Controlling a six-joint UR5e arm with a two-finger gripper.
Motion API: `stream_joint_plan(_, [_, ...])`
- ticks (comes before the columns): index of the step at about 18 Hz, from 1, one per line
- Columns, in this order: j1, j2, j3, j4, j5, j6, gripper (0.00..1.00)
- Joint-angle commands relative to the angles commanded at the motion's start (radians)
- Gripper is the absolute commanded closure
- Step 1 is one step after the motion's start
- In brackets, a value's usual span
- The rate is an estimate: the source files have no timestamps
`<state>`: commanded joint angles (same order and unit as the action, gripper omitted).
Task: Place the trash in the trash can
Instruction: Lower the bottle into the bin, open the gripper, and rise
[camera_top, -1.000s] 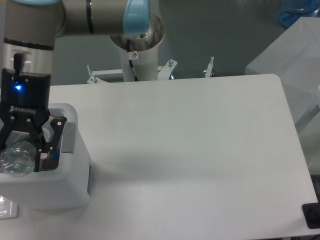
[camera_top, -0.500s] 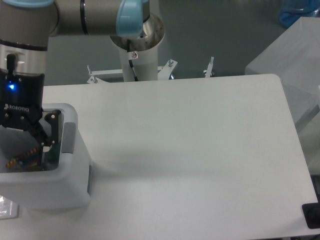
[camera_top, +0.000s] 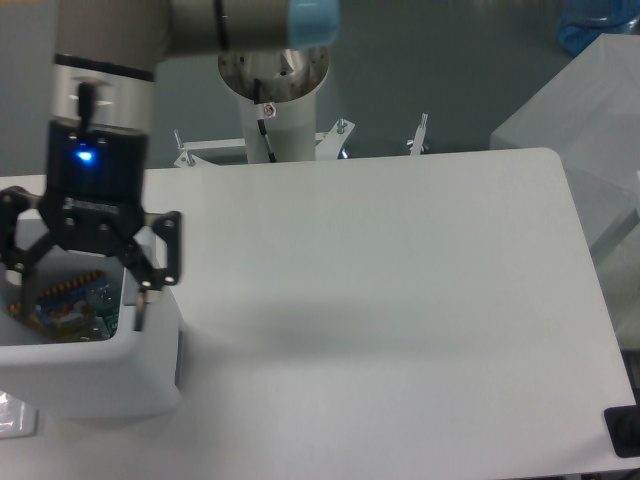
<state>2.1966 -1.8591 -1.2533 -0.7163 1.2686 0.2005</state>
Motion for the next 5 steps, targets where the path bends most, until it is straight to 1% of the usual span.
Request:
stream_joint_plan(1, [0.005,0.000,0.000,-0.002,0.000,0.025,0.00])
stream_joint_plan(3, [0.044,0.005,0.002,-0.002,0.000,0.054,0.00])
stream_joint_plan(5, [0.057,0.011,-0.006,-0.002,0.000,0.080,0.00])
